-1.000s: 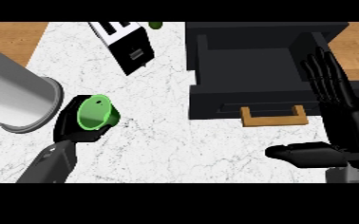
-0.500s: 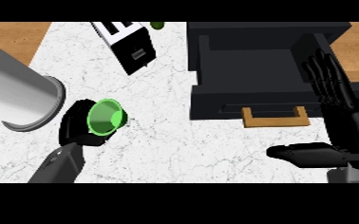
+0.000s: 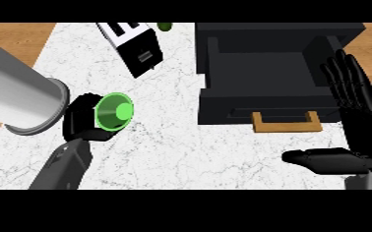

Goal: Pick up the cup, place it into the drawer and close the drawer

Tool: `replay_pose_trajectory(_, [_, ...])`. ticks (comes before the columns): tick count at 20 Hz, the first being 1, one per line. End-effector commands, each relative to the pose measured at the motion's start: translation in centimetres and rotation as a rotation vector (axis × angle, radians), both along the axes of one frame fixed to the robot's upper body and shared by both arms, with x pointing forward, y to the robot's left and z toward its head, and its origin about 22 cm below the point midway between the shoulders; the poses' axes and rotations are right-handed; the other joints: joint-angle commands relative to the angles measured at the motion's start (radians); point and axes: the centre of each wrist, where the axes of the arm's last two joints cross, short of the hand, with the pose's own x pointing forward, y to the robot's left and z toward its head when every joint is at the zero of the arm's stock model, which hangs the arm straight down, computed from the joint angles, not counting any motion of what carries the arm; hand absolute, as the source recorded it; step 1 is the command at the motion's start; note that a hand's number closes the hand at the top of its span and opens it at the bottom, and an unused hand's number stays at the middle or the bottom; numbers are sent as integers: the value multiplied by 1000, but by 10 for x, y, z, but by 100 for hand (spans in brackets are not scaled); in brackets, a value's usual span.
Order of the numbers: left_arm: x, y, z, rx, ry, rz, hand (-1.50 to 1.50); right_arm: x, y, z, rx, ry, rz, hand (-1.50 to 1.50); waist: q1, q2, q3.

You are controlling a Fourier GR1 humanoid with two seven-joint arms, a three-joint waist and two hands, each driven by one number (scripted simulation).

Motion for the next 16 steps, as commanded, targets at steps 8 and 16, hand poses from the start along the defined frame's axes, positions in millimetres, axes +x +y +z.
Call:
replay_pose_trajectory(8, [67,-58,84,76,-261,-198,150,-2,2,-8,14,10,-23,-150,22,-11,4])
replay_pose_trajectory(16, [93,-136,175,118,-285,-250,150,7,-13,7,-22,19,-33,-150,18,-10,3])
